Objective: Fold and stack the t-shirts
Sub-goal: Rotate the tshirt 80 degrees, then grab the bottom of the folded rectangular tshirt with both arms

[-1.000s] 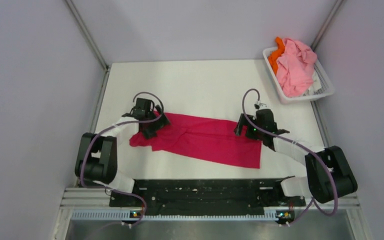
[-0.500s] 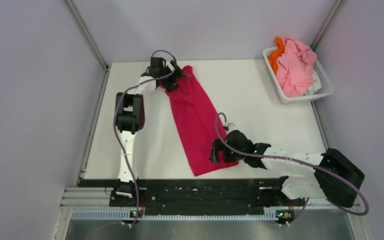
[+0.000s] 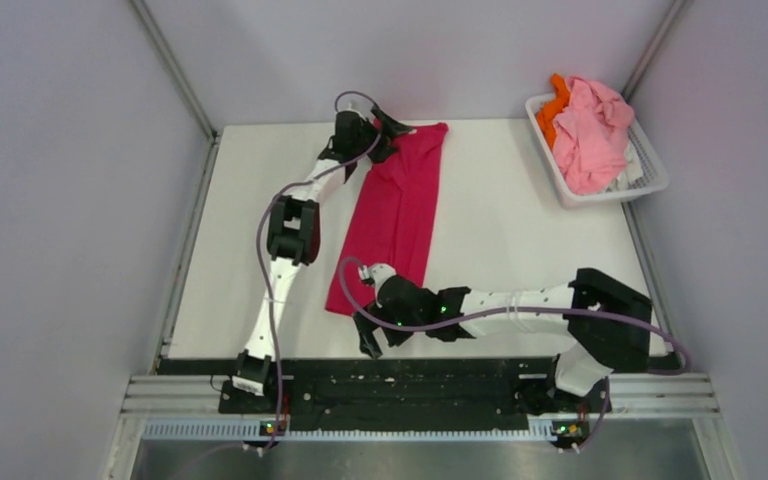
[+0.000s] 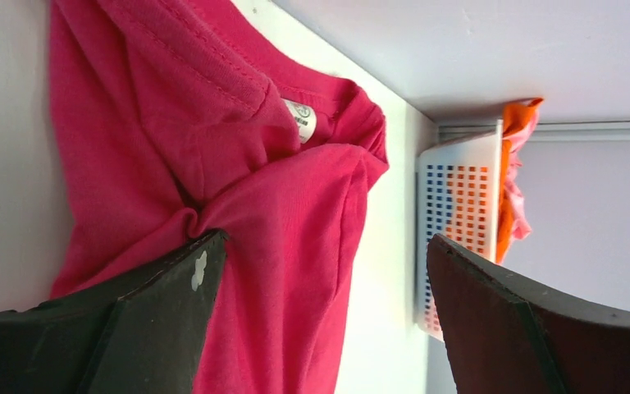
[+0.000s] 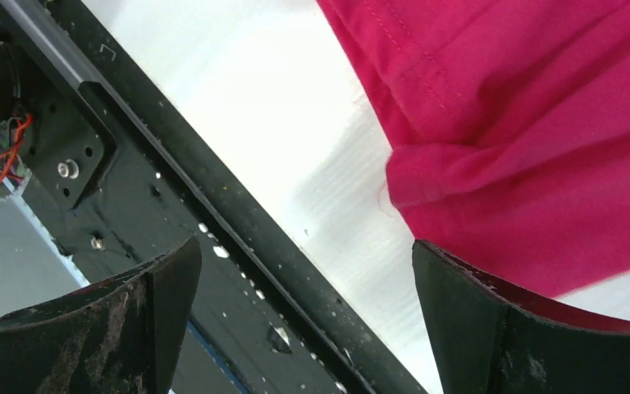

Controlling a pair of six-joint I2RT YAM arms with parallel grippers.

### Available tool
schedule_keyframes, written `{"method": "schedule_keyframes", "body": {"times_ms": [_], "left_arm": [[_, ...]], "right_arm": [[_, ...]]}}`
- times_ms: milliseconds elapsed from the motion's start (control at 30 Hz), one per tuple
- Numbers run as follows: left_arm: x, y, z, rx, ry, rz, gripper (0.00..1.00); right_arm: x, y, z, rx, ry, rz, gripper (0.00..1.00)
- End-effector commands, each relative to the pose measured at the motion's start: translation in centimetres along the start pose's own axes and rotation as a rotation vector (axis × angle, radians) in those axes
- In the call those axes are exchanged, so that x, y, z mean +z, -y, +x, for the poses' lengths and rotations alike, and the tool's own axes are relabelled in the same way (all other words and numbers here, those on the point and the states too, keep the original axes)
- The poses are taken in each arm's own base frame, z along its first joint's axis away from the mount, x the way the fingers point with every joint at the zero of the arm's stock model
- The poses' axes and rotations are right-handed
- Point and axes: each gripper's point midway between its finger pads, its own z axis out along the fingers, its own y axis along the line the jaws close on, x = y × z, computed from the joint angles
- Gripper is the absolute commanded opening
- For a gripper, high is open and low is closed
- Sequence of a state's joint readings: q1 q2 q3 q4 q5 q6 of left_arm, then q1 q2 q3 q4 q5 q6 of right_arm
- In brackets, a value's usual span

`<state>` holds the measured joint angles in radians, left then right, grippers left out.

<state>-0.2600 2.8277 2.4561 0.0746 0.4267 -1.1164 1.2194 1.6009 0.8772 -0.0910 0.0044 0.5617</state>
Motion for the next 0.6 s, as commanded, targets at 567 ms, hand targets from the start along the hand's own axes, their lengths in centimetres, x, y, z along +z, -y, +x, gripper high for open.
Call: {"method": "schedule_keyframes", "body": {"times_ms": [567], "left_arm": [[-30.7, 5.6, 7.3, 0.408, -0.088, -0.380, 0.99]], "right_arm": [[-8.6, 5.2, -2.2, 0.306, 0.354, 0.134, 0.98]]}}
